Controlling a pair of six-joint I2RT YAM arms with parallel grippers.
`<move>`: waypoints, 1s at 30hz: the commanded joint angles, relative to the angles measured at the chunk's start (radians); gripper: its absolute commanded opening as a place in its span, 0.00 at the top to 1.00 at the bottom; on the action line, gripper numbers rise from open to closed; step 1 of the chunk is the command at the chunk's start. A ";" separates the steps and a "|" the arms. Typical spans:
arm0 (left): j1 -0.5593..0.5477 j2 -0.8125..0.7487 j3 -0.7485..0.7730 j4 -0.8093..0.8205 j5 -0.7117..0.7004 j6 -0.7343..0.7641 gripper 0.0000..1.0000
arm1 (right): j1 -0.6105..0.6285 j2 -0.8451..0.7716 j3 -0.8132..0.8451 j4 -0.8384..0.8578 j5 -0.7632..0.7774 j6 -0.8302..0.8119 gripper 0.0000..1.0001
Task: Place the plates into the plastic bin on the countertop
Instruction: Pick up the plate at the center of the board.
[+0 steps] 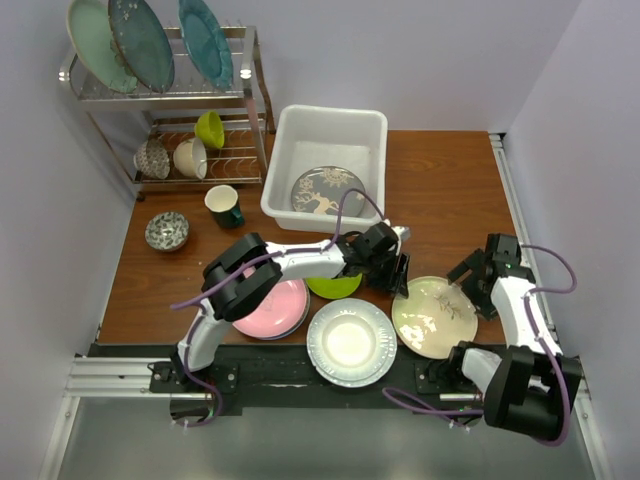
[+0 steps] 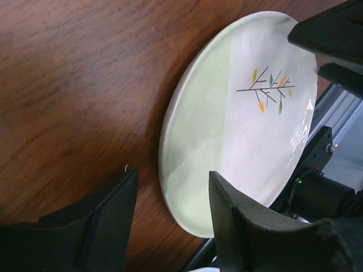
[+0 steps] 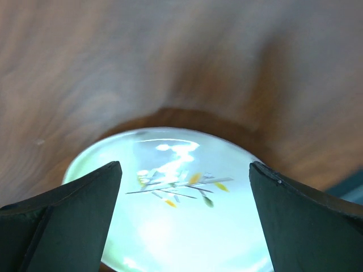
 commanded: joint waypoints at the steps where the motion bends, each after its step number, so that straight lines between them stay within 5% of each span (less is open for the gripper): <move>1: 0.005 0.009 0.043 -0.053 -0.021 0.052 0.42 | 0.002 0.068 0.087 -0.204 0.204 0.159 0.01; 14: 0.014 0.007 0.051 -0.068 -0.006 0.069 0.43 | 0.002 0.127 0.026 -0.220 0.011 0.109 0.04; 24: 0.017 0.013 0.026 -0.021 0.034 0.036 0.48 | 0.002 0.058 0.010 -0.007 -0.367 0.003 0.04; 30: 0.022 0.013 0.010 0.015 0.071 0.009 0.52 | 0.002 0.104 0.003 0.040 -0.409 -0.022 0.04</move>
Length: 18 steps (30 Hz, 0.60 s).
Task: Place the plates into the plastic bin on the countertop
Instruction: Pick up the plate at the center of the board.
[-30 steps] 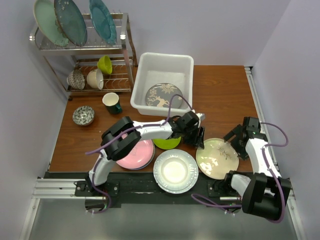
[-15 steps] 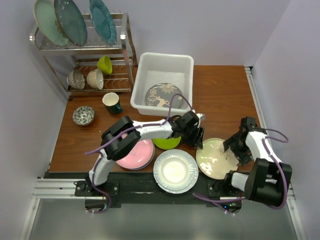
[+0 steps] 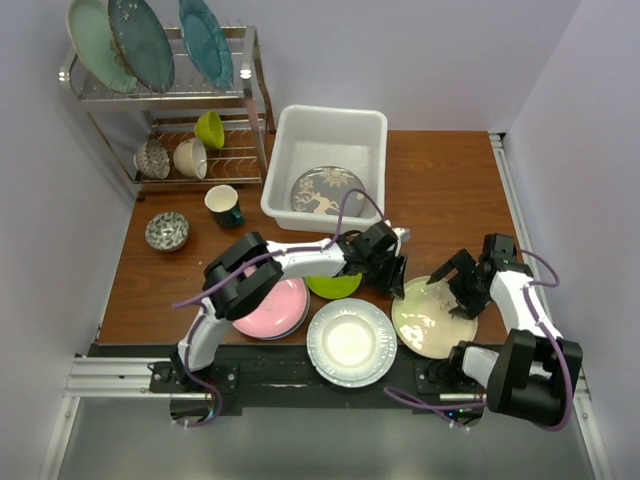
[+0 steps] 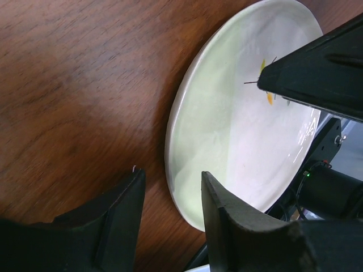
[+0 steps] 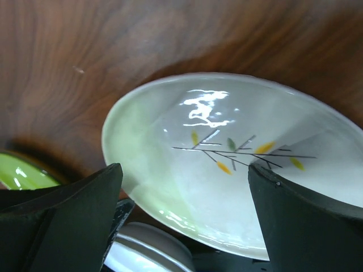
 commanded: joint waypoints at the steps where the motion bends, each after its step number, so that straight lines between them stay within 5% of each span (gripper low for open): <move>1: 0.012 0.004 -0.011 0.060 0.057 -0.034 0.54 | 0.002 0.029 -0.015 0.076 -0.102 -0.044 0.04; 7: 0.010 0.019 -0.005 0.067 0.080 -0.046 0.61 | 0.002 0.021 -0.061 0.097 -0.111 -0.057 0.04; 15: -0.027 0.096 0.147 -0.151 -0.043 0.031 0.66 | 0.002 0.032 -0.055 0.107 -0.120 -0.060 0.04; 18: -0.034 0.110 0.174 -0.190 -0.072 0.035 0.77 | 0.002 0.031 -0.052 0.105 -0.123 -0.060 0.04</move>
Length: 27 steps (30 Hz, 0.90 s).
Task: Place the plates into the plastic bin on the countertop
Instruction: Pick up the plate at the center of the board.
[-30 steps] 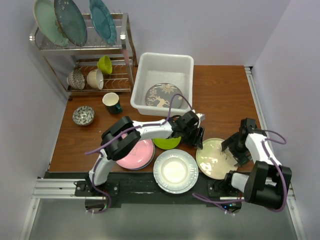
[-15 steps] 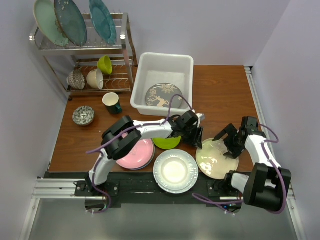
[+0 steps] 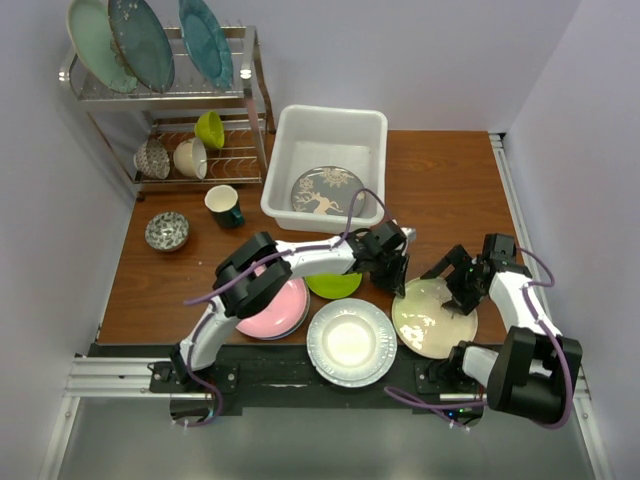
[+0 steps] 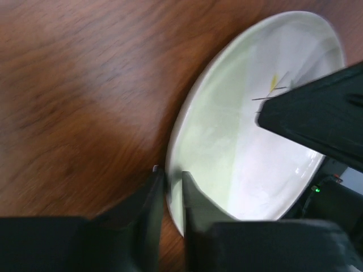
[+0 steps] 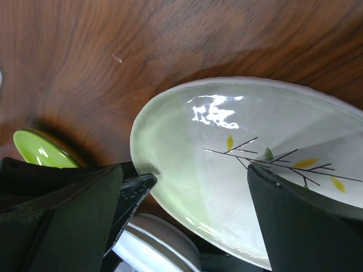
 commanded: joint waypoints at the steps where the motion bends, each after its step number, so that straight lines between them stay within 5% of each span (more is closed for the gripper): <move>1: -0.020 0.035 0.057 -0.110 -0.062 0.038 0.89 | 0.003 0.014 -0.026 0.011 0.000 -0.030 0.03; 3: -0.020 0.044 0.059 -0.130 -0.078 0.033 1.00 | 0.003 0.010 -0.021 0.007 0.000 -0.035 0.03; 15: -0.002 0.040 0.128 -0.199 -0.179 0.016 1.00 | 0.003 -0.157 0.095 -0.108 0.054 -0.076 0.01; 27: 0.118 -0.026 0.161 -0.215 -0.210 0.004 1.00 | 0.003 -0.158 0.138 -0.173 0.143 -0.099 0.01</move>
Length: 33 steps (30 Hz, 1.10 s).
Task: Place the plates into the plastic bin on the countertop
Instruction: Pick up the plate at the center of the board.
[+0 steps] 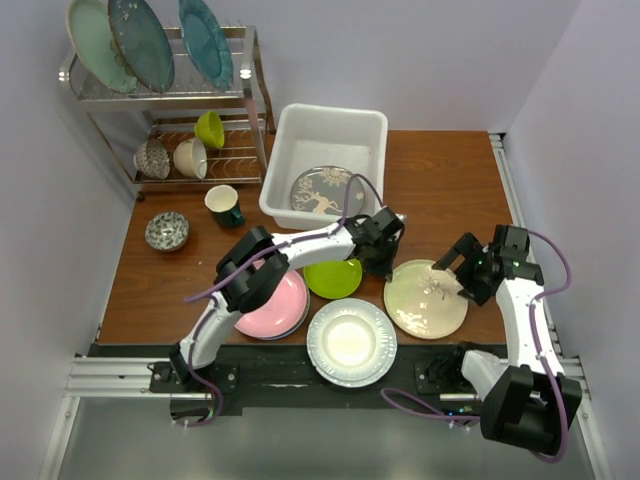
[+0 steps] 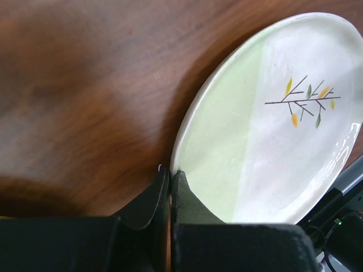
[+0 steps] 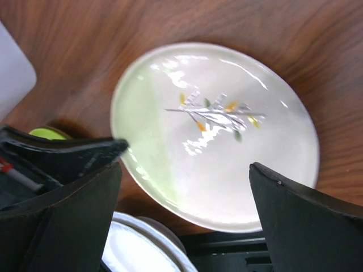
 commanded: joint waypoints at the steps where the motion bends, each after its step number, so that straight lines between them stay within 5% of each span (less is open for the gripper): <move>1: 0.074 -0.063 0.037 -0.025 -0.068 -0.021 1.00 | 0.003 0.010 0.008 -0.033 0.049 -0.021 0.01; 10: 0.096 -0.081 0.096 -0.064 -0.036 -0.005 1.00 | 0.003 0.057 -0.041 0.001 0.060 -0.009 0.01; 33: 0.080 -0.302 -0.062 -0.061 0.056 -0.042 1.00 | 0.003 0.119 -0.079 0.113 0.033 -0.024 0.01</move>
